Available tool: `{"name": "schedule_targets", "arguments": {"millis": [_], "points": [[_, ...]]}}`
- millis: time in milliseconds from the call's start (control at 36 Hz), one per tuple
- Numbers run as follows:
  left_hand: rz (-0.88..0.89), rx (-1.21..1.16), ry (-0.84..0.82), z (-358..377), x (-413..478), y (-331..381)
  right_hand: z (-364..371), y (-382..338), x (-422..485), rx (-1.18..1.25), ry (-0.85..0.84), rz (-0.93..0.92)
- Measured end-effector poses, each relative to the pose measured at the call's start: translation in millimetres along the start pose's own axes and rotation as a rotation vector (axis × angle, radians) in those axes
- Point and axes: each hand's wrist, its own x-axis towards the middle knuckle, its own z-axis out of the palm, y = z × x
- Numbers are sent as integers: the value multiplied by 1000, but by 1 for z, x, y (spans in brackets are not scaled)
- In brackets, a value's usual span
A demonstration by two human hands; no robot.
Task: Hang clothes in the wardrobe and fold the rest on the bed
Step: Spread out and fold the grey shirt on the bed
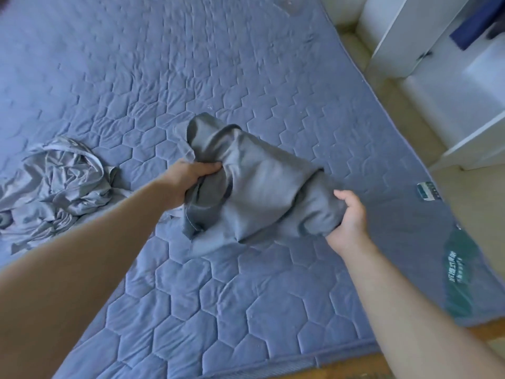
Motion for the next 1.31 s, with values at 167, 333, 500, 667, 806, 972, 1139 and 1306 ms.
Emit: {"name": "schedule_targets", "arguments": {"millis": [167,333,500,667,806,972,1139,1306], "points": [[102,28,52,-25,-11,-20,-17,-19,7,-132,-49,-122],[-147,229,144,-47,-13,-105,-77,40,14,-481,175,42],[-475,474,52,-51,-30,-201,-125,105,-18,-767,175,434],[-555,330,47,-41,-34,-234,-142,129,-6,-723,148,515],[-373,174,267,-32,-18,-216,-130,123,16,-769,154,253],[-629,186,232,-35,-20,-194,-128,110,35,-756,191,142],[-584,323,337,-35,-8,-209,-138,114,53,-809,211,328],[-456,211,393,-14,10,-225,-122,124,74,-769,170,295]]}}
